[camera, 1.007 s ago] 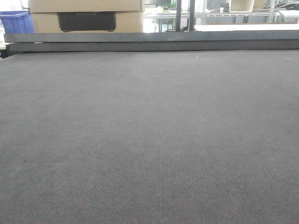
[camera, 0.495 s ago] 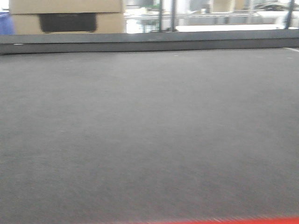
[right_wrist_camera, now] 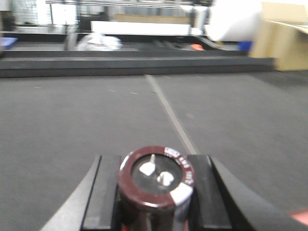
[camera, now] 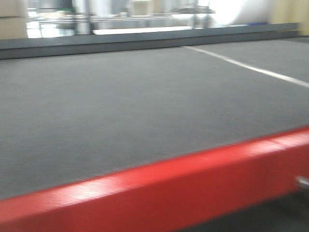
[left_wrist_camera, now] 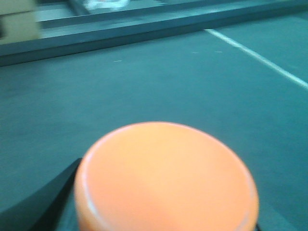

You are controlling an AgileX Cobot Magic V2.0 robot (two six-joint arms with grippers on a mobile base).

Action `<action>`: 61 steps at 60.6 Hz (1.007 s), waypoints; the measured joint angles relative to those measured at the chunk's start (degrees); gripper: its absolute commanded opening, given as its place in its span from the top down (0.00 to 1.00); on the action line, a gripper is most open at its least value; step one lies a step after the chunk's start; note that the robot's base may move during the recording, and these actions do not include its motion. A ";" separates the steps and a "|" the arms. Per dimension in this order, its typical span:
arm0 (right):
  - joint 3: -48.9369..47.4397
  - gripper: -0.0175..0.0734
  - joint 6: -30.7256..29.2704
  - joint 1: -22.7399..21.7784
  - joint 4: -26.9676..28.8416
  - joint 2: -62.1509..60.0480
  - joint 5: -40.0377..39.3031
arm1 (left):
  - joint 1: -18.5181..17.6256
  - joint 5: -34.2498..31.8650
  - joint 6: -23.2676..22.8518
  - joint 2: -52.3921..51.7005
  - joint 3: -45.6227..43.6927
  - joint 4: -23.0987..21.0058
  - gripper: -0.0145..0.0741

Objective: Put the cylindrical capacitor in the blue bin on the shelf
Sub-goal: 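Drive base away from table toward the shelf of blue bins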

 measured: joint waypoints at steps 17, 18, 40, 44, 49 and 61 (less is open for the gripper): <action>0.00 0.99 0.09 0.00 0.00 0.00 0.23 | 0.00 0.00 0.00 0.00 0.00 0.00 0.96; 0.00 0.99 0.09 0.00 0.00 0.00 0.23 | 0.00 0.00 0.00 0.00 0.00 0.00 0.96; 0.00 0.99 0.09 0.00 0.00 0.00 0.23 | 0.00 0.00 0.00 0.00 0.00 0.00 0.96; 0.00 0.99 0.09 0.00 0.00 0.00 0.23 | 0.00 0.00 0.00 0.00 0.00 0.00 0.96; 0.00 0.99 0.09 0.00 0.00 0.00 0.23 | 0.00 0.00 0.00 0.00 0.00 0.00 0.96; 0.00 0.99 0.09 0.00 0.00 0.00 0.23 | 0.00 0.00 0.00 0.00 0.00 0.00 0.96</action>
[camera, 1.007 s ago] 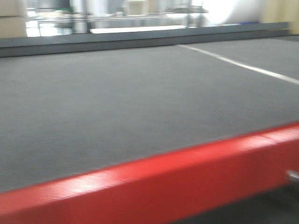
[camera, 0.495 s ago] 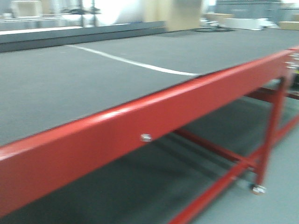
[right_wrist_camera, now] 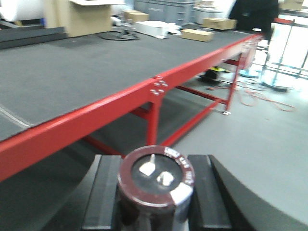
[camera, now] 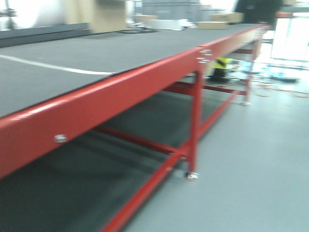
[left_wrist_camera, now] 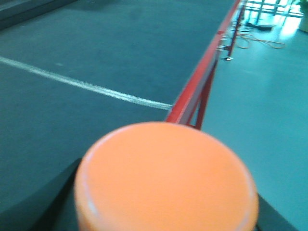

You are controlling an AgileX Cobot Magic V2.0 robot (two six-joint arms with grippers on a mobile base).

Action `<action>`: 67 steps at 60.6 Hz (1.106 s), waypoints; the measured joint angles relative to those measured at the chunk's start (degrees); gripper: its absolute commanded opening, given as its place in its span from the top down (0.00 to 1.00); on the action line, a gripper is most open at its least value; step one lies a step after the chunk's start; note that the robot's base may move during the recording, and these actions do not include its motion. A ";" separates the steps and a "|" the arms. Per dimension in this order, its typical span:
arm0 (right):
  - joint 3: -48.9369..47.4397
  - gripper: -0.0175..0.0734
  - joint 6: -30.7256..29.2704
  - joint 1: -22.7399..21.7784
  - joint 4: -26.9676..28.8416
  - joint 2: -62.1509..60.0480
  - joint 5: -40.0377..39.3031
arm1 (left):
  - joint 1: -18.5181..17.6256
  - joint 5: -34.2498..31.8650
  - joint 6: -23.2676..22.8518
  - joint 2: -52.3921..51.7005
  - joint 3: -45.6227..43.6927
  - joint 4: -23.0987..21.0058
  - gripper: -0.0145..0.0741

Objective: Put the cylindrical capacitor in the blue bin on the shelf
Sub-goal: 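Drive base away from table toward the shelf of blue bins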

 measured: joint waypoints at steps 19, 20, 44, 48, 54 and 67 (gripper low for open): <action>0.00 0.99 0.00 0.00 0.00 0.00 0.00 | 0.00 0.00 0.00 0.00 0.00 0.00 0.96; 0.00 0.99 0.00 0.00 0.00 0.00 0.00 | 0.00 0.00 0.00 0.00 0.00 0.00 0.96; 0.00 0.99 0.00 0.00 0.00 0.00 0.00 | 0.00 0.00 0.00 0.00 0.00 0.00 0.96; 0.00 0.99 0.00 0.00 0.00 0.00 0.00 | 0.00 0.00 0.00 0.00 0.00 0.00 0.96; 0.00 0.99 0.00 0.00 0.00 0.00 0.00 | 0.00 0.00 0.00 0.00 0.00 0.00 0.96; 0.00 0.99 0.00 0.00 0.00 0.00 0.00 | 0.00 0.00 0.00 0.00 0.00 0.00 0.96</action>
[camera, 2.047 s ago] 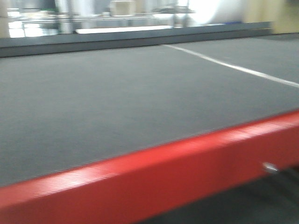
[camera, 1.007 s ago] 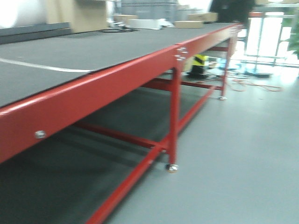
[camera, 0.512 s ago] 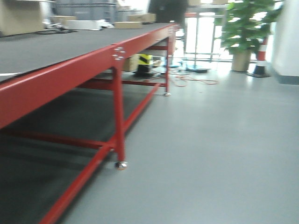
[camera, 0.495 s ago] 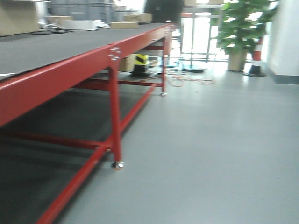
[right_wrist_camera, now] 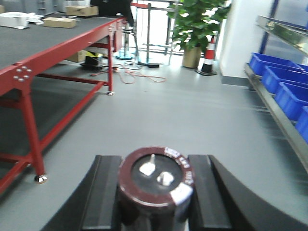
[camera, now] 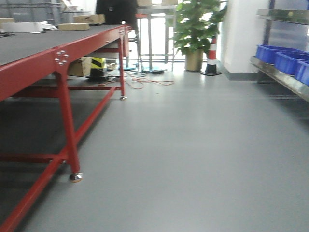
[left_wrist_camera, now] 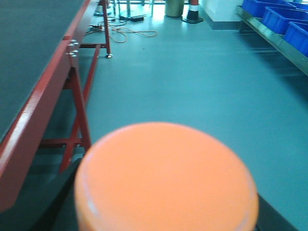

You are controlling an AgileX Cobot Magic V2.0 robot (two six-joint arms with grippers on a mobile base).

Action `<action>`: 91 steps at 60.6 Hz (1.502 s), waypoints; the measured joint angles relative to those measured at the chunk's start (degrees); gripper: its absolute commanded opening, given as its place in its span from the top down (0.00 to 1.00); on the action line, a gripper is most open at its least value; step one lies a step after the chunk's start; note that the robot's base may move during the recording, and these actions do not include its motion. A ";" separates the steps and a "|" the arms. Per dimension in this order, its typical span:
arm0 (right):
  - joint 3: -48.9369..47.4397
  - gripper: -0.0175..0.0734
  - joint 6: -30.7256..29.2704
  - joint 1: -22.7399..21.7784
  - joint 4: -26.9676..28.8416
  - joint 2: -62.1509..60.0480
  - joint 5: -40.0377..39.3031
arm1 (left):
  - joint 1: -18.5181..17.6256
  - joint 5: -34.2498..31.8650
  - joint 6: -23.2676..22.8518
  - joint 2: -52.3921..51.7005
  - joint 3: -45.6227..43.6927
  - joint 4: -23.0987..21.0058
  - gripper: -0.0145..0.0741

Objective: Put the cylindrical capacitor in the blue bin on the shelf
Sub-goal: 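Drive base away from table toward the shelf of blue bins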

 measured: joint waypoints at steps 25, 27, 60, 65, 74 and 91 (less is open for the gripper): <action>0.00 0.99 -0.12 0.00 0.00 -0.03 0.00 | 0.00 0.00 0.00 0.00 0.00 0.00 0.96; 0.00 0.99 -0.12 0.00 0.00 -0.03 0.00 | 0.00 0.00 0.00 0.00 0.00 0.00 0.96; 0.00 0.99 0.00 0.00 0.00 -0.03 0.00 | 0.00 0.00 0.00 0.00 0.00 0.00 0.96; 0.00 0.99 0.00 0.00 0.00 -0.03 0.00 | 0.00 0.00 0.00 0.00 0.00 0.00 0.96; 0.00 0.99 0.00 0.00 0.00 -0.03 0.00 | 0.00 0.00 0.00 0.00 0.00 0.00 0.96; 0.00 0.99 0.00 0.00 0.00 -0.03 0.00 | 0.00 0.00 0.00 0.00 0.00 0.00 0.96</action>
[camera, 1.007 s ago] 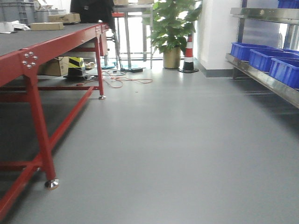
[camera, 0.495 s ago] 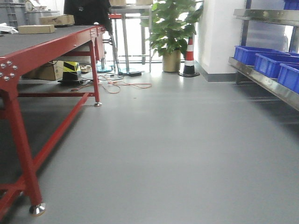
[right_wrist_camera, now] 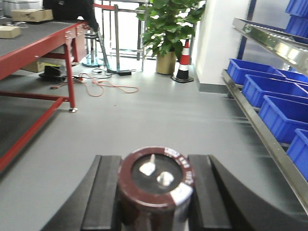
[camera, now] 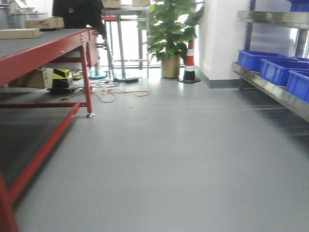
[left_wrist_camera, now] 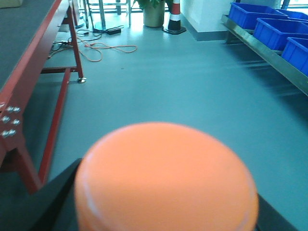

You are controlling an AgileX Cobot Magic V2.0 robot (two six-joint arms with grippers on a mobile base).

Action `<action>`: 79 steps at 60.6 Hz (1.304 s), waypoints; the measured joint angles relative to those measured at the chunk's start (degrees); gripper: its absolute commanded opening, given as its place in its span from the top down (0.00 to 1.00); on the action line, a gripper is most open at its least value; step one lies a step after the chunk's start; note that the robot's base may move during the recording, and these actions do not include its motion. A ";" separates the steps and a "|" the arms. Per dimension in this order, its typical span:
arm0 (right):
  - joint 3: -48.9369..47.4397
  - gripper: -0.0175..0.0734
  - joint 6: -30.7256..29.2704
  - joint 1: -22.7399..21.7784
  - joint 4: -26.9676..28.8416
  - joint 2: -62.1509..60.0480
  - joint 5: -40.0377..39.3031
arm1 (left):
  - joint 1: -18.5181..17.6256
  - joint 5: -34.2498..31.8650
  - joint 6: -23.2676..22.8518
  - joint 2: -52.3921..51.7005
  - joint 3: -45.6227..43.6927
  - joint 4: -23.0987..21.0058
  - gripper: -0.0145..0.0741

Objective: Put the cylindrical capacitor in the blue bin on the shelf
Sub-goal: 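Drive base away from table toward the shelf of blue bins, then drive base up to the shelf and stop facing the blue bins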

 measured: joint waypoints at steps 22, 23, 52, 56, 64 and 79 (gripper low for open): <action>0.00 0.99 0.12 0.00 0.00 0.00 0.00 | 0.00 0.00 0.00 0.00 0.00 0.11 0.96; 0.00 0.99 0.12 0.00 0.00 0.00 0.00 | 0.00 0.00 0.00 0.00 0.00 0.11 0.96; 0.00 0.99 -0.01 0.00 0.00 0.00 -0.47 | 0.00 0.00 0.00 0.00 0.00 0.11 0.96; 0.00 0.99 -0.01 0.00 0.00 0.00 -0.47 | 0.00 0.00 0.00 0.00 0.00 0.11 0.96; 0.00 0.99 0.11 0.00 0.00 0.00 -0.47 | 0.00 0.00 0.00 0.00 0.00 0.11 0.96; 0.00 0.99 0.11 0.00 0.00 0.00 -0.47 | 0.00 0.00 0.00 0.00 0.00 0.11 0.96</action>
